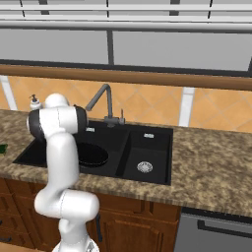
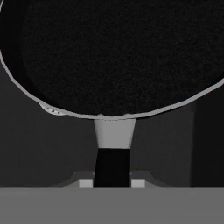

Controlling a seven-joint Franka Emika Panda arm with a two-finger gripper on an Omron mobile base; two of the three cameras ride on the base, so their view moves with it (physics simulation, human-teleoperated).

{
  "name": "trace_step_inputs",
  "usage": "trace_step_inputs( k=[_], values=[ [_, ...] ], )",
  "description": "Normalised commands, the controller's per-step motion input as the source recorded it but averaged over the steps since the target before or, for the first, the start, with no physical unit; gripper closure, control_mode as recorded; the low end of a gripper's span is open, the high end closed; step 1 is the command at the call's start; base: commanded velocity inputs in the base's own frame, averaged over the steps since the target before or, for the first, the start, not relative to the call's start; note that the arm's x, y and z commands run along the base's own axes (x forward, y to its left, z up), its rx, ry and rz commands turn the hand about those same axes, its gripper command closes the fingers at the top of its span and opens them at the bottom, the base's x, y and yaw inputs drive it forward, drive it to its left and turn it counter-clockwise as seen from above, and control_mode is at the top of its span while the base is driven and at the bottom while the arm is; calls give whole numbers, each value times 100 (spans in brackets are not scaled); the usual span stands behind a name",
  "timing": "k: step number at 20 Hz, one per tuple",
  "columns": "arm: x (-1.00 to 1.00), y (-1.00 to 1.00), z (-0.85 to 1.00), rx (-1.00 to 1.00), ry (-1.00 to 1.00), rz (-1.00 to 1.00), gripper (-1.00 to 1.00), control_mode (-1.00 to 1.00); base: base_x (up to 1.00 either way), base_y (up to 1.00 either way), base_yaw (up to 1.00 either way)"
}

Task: Pick the pan and sponge and place them into the sink. Then turn on the water.

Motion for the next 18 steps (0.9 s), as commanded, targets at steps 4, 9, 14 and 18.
trace_step_inputs(
  k=[4,9,14,18],
  values=[
    [27,0,-46,0,0,-14,100,-100,0,0,0],
    [27,1,-46,0,0,-15,100,-100,0,0,0],
    [19,11,-48,0,0,-14,100,-100,0,0,0],
    [10,28,-50,0,0,-14,100,-100,0,0,0]
  ],
)
